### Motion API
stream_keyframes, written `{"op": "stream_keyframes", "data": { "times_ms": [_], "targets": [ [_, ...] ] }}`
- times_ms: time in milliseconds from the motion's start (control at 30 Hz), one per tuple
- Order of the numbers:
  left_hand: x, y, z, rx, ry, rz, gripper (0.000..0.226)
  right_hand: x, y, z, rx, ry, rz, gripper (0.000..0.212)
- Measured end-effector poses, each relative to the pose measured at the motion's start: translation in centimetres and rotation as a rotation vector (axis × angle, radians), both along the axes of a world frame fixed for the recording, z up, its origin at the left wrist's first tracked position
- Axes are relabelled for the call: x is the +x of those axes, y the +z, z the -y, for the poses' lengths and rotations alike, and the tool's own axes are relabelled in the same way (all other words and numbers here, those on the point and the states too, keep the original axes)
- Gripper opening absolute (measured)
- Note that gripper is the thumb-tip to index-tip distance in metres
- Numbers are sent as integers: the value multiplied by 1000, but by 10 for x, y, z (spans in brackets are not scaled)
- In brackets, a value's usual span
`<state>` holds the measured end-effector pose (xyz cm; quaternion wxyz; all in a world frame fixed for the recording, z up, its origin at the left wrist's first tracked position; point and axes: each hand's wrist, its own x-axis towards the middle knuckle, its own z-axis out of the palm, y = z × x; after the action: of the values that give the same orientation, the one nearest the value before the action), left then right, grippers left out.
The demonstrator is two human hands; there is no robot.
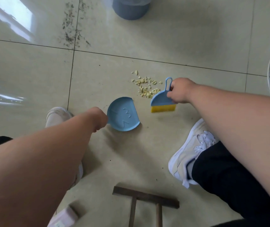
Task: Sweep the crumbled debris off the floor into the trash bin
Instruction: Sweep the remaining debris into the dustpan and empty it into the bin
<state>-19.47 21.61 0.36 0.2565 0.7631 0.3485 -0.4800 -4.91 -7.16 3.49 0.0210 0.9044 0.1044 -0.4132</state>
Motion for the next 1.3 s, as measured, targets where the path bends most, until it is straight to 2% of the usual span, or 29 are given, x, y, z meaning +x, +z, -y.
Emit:
{"op": "stream_keyframes", "data": {
  "times_ms": [100, 200, 333, 400, 567, 667, 733, 833, 900, 1067, 1133, 1300],
  "targets": [
    [-7, -11, 3, -63, 13, -46, 25, -16, -3, 11, -120, 139, -73, 21],
    [-10, -11, 10, -101, 72, -67, 26, -26, -18, 21, -130, 129, -35, 26],
    [-8, -17, 13, -140, 95, -66, 30, -20, -31, 19, 28, -99, 167, 20],
    [-7, -19, 13, -154, 96, -51, 28, -12, -30, 7, 114, -120, 264, 19],
    [-3, -17, 10, -153, 131, 33, 24, -4, -27, -20, 274, -122, 279, 10],
    [-2, -17, 6, -131, 113, 64, 25, -7, -17, -14, 349, -282, 284, 14],
    [-2, -19, 1, -106, 78, 90, 25, -8, -8, 0, 365, -462, 366, 16],
    [-3, -21, -9, -61, 80, 135, 23, -5, -1, 32, 279, -708, 525, 20],
    [-5, -20, -16, -33, 72, 173, 22, -5, 2, 50, 212, -787, 546, 20],
    [-8, -13, -28, 79, -100, 251, 23, -22, -9, 59, 26, -696, 389, 20],
    [-7, -14, -30, 89, -136, 253, 23, -29, -18, 46, 36, -694, 329, 25],
    [-6, -18, -34, 85, -165, 254, 22, -40, -30, -6, 175, -551, 269, 13]
  ]
}}
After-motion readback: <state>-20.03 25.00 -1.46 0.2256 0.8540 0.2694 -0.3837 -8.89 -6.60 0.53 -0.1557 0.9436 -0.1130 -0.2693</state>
